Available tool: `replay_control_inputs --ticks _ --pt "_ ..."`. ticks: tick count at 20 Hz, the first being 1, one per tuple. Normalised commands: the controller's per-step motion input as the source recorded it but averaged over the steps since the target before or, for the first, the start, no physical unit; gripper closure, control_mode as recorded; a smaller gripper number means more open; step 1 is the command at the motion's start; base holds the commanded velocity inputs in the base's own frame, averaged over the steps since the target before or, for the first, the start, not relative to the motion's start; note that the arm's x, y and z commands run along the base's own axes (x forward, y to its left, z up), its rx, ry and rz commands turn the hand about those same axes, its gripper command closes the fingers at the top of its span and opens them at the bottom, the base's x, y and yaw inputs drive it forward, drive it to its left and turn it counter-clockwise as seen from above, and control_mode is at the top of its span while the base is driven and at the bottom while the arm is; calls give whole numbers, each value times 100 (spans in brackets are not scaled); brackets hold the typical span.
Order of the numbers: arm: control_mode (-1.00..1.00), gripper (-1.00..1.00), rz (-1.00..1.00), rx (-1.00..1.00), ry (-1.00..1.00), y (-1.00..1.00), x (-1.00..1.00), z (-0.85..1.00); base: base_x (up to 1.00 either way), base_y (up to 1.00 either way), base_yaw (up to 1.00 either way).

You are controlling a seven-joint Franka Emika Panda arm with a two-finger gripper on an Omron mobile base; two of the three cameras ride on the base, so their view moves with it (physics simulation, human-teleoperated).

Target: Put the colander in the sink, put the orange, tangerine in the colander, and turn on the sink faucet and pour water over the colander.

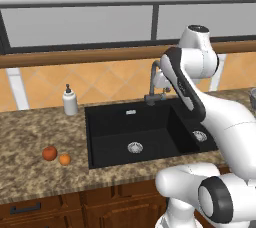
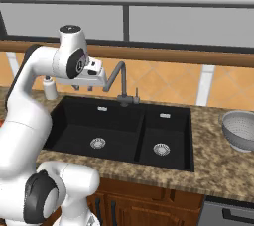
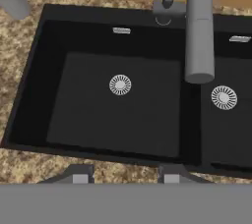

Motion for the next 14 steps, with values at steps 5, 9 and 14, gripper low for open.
replay_control_inputs --ticks 5,9,14 --pt "-100 -100 -15 15 34 -34 -27 -4 0 0 0" --pt "-100 -100 -14 16 31 -2 -5 56 0 0 0" --pt "-100 -100 -4 6 7 2 -2 67 0 0 0"
